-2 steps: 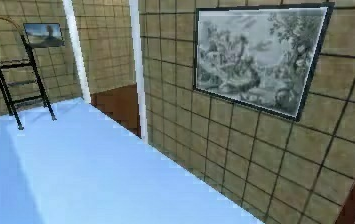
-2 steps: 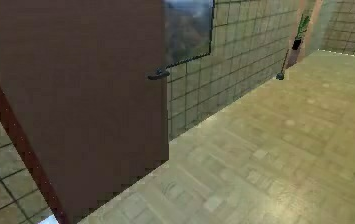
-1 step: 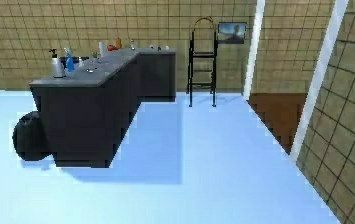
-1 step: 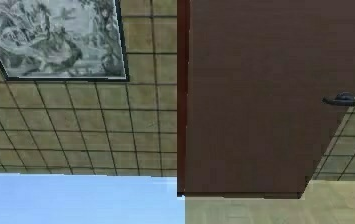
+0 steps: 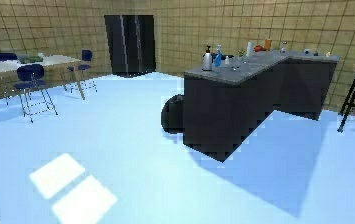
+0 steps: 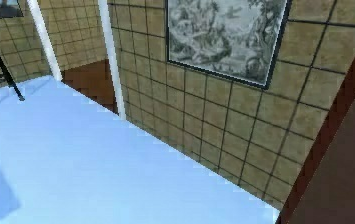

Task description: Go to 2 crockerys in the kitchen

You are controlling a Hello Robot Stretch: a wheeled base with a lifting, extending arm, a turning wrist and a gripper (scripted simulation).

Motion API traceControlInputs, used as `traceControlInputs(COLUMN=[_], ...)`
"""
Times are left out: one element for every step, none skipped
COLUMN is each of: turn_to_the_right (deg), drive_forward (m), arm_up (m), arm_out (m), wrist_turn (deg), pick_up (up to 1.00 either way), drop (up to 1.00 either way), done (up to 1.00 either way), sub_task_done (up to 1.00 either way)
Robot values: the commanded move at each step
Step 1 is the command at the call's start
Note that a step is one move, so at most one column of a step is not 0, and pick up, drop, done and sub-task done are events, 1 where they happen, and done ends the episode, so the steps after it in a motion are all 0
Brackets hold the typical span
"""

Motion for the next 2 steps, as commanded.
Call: traceControlInputs(turn_to_the_right=[0.0, -36.0], drive_forward=[0.65, 0.00], arm_up=[0.00, 0.00], arm_out=[0.00, 0.00], wrist_turn=[0.0, 0.0], pick_up=[0.00, 0.00], drop=[0.00, 0.00], done=[0.00, 0.00], sub_task_done=[0.00, 0.00])
